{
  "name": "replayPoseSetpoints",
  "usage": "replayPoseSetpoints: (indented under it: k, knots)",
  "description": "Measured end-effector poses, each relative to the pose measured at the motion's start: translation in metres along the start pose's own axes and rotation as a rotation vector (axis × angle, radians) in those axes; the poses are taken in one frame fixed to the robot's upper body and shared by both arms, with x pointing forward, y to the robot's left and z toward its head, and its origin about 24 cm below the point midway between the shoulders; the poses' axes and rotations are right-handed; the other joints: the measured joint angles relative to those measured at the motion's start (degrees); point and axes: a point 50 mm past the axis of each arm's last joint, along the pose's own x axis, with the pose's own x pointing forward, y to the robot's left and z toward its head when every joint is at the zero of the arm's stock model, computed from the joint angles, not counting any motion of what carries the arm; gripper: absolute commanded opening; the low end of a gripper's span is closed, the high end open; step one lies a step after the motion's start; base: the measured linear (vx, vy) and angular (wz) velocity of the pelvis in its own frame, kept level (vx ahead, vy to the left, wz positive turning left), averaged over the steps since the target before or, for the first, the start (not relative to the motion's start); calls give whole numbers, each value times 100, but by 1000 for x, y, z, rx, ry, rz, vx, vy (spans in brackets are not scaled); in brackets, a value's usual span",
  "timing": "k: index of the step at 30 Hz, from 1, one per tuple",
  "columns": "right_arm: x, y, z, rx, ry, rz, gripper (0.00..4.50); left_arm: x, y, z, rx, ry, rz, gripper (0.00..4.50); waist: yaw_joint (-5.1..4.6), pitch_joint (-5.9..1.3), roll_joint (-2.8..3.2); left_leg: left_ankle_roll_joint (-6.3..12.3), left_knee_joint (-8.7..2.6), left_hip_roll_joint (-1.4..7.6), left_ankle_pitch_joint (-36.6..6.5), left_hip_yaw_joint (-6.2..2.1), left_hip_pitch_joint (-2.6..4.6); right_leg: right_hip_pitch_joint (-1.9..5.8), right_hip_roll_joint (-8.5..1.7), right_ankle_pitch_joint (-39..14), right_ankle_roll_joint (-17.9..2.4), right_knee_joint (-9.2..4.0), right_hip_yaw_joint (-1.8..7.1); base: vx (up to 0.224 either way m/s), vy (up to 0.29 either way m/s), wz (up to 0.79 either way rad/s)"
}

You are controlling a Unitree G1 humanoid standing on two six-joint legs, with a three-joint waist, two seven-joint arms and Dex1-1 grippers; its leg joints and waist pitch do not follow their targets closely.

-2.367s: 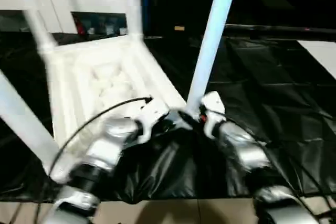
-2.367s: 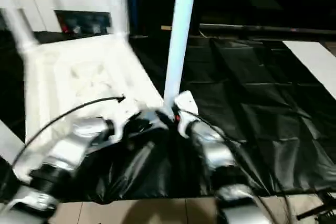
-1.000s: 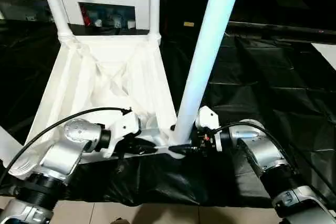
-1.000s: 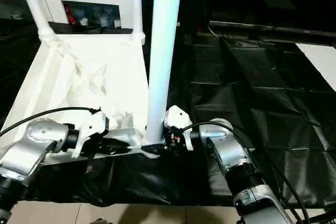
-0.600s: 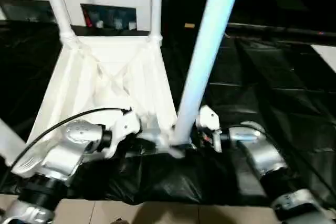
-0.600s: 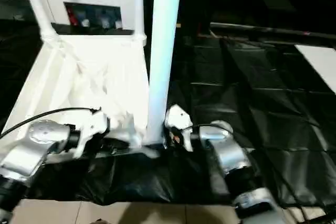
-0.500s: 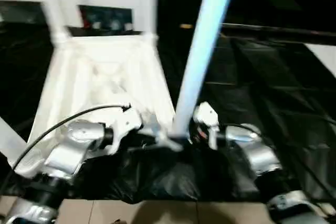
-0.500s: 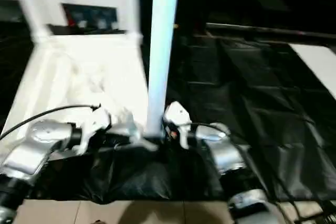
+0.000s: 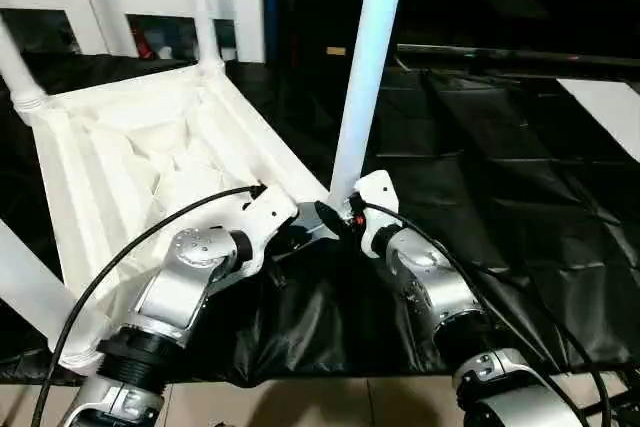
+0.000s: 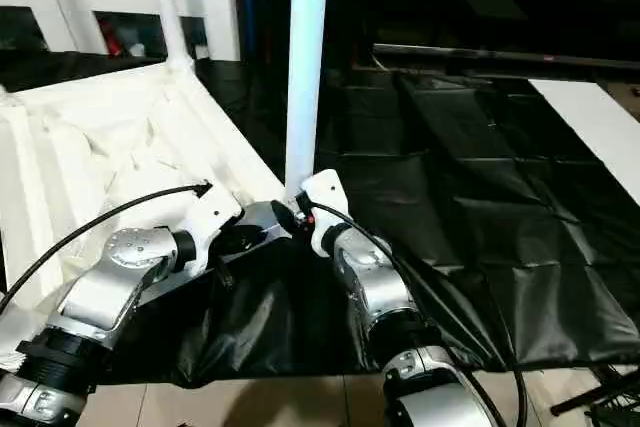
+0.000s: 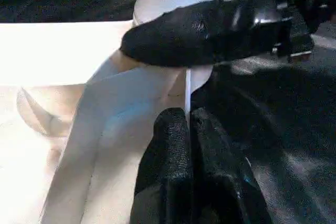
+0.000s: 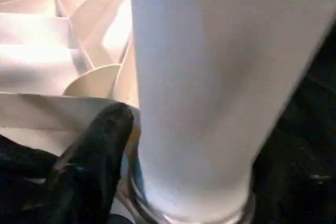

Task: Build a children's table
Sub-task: Rotate leg to tighten

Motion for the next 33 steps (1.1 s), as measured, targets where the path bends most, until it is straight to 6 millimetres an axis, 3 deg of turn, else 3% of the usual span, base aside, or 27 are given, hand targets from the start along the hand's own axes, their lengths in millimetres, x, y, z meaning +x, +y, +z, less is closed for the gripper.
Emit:
replayPoseSetpoints:
  k: [9,16,21,22,33]
  knots:
    - [-17,-5,0,-121,15,295,379,-20,2,-6,77,1,-168,0,47,3,4,1,-1,4,0,1,-7,-16,2,11,-16,-7,-4,0,0,0]
    - [-41,-14,0,-209,57,544,379,-29,-2,-9,98,-1,-296,0,218,12,-11,3,2,5,0,5,-14,-17,-1,9,-14,-12,-3,0,0,0]
    - [-49,-16,1,-216,69,648,379,-33,-3,-10,105,5,-360,0,264,14,-12,3,10,6,0,7,-19,-15,-2,10,-15,-6,0,0,0,0]
    - [-53,-18,1,-229,83,683,352,-35,-3,-11,102,8,-385,0,269,14,-12,3,11,6,0,7,-19,-14,-2,10,-15,-5,-1,0,0,0]
    - [-60,-18,2,-263,122,793,282,-40,-5,-14,120,24,-477,0,343,13,-12,3,15,6,1,7,-19,-9,-3,10,-15,-3,0,0,0,0]
